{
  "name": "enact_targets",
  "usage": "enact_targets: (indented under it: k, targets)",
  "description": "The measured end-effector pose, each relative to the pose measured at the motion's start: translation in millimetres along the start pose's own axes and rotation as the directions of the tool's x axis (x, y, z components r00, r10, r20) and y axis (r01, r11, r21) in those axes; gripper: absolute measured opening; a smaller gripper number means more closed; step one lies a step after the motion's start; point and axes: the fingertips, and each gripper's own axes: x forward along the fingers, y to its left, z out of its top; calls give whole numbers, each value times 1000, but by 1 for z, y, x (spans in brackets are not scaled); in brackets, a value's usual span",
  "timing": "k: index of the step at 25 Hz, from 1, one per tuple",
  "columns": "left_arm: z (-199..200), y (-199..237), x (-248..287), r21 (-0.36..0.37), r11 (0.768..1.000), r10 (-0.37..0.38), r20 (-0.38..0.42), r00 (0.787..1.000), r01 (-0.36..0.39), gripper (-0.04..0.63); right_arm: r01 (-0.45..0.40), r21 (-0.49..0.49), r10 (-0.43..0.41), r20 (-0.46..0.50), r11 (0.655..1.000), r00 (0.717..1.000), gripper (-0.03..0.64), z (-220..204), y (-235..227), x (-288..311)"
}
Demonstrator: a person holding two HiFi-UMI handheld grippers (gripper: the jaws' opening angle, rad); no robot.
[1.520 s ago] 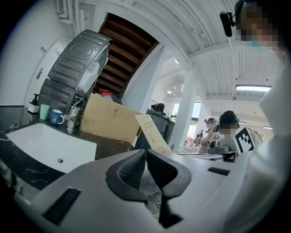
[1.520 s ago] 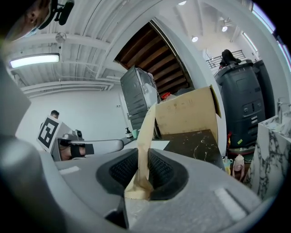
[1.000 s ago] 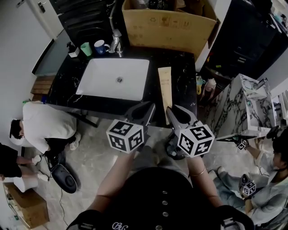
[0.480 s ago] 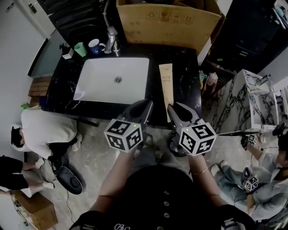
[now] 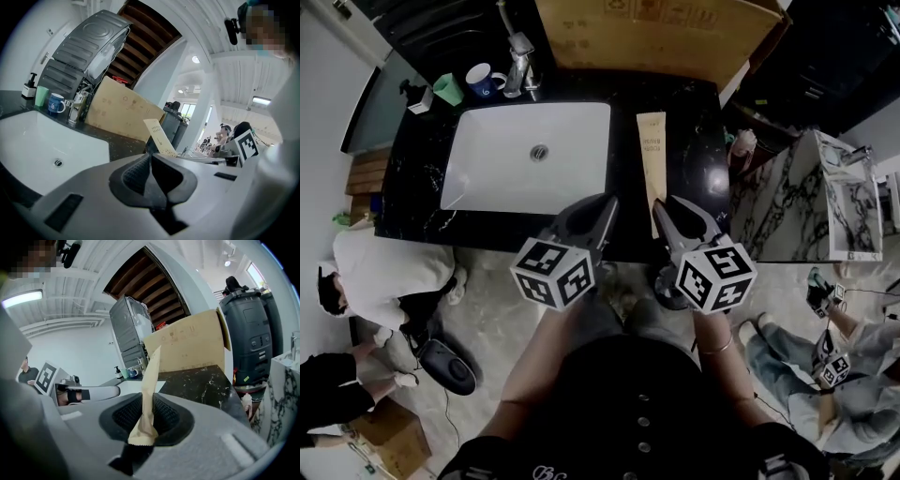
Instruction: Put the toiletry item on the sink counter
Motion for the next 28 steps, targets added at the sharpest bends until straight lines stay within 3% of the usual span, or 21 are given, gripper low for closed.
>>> enact_targets:
  k: [13, 19, 28]
  targets:
    - [6, 41, 27, -1, 999, -32, -68, 997, 32, 18, 108, 19, -107, -83, 994, 991, 67, -8, -23, 43]
    - [-3, 51, 40, -4, 998, -58, -126, 990, 58, 18, 167, 25, -161, -160, 986, 974, 67, -22, -30, 57]
    - [-6, 62, 57, -15, 996, -91, -156, 984, 90, 18, 200, 33, -189, -209, 979, 959, 67, -29, -39, 79]
